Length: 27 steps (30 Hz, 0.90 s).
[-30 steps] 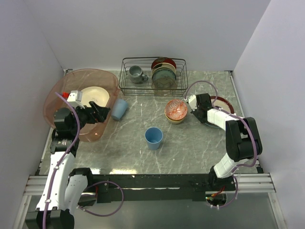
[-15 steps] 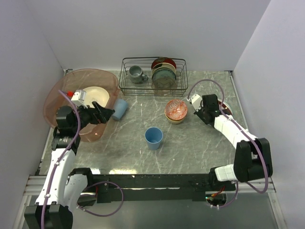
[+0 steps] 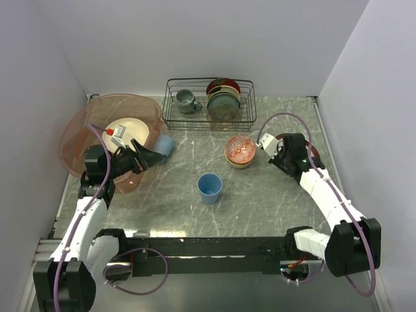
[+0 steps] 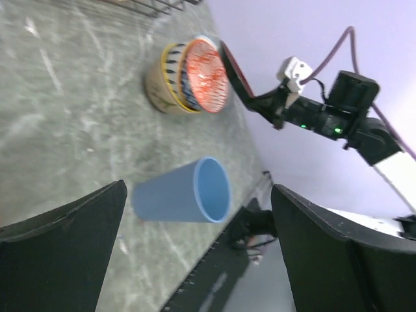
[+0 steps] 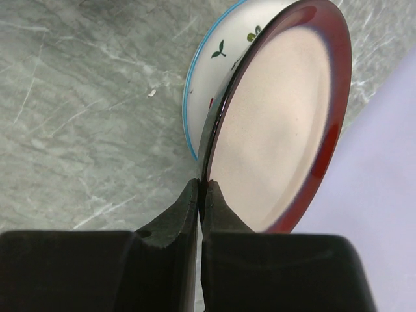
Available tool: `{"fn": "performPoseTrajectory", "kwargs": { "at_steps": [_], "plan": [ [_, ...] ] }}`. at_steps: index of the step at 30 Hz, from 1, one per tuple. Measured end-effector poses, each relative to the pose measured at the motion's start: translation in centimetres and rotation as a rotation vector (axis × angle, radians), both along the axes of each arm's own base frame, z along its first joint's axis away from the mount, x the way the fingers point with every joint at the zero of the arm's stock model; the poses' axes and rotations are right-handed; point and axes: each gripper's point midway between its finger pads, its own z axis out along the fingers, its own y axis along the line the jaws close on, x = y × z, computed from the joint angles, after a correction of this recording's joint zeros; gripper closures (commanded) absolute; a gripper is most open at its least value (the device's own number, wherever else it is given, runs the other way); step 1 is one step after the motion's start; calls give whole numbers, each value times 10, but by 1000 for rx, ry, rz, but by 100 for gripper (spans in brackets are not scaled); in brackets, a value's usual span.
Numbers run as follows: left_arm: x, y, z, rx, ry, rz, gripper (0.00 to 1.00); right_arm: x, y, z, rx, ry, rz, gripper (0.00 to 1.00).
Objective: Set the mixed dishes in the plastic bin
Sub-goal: Pick up the plate at the center of the board.
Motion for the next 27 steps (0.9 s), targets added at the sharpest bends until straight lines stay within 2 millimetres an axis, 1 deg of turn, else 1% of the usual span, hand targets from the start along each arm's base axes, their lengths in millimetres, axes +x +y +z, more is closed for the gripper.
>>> {"fn": "performPoseTrajectory", "kwargs": {
  "at_steps": [6,10,14,19,22,24,25,26,27],
  "plan": [
    [-20,-30,25,-78,-9,-79,1,-11,3,10,-4,-5,55,100],
    [-32,-53,30,-112,22,-120,1,-19,4,17,-10,-11,97,100],
    [-34,-73,31,-124,75,-109,1,-29,8,28,-16,-33,152,100],
    [-31,-104,47,-132,111,-90,1,-43,16,44,-21,-76,237,100],
    [-29,-129,56,-131,139,-84,1,-51,22,50,-18,-90,292,100],
    [-28,-150,60,-121,164,-87,1,-58,27,52,-12,-96,327,100],
    [-28,-158,61,-120,174,-90,1,-60,29,53,-9,-97,341,100],
    [-27,-171,60,-106,194,-89,1,-64,32,54,-5,-97,360,100],
    [-25,-180,60,-99,203,-88,1,-67,33,54,-2,-97,372,100]
  ]
}}
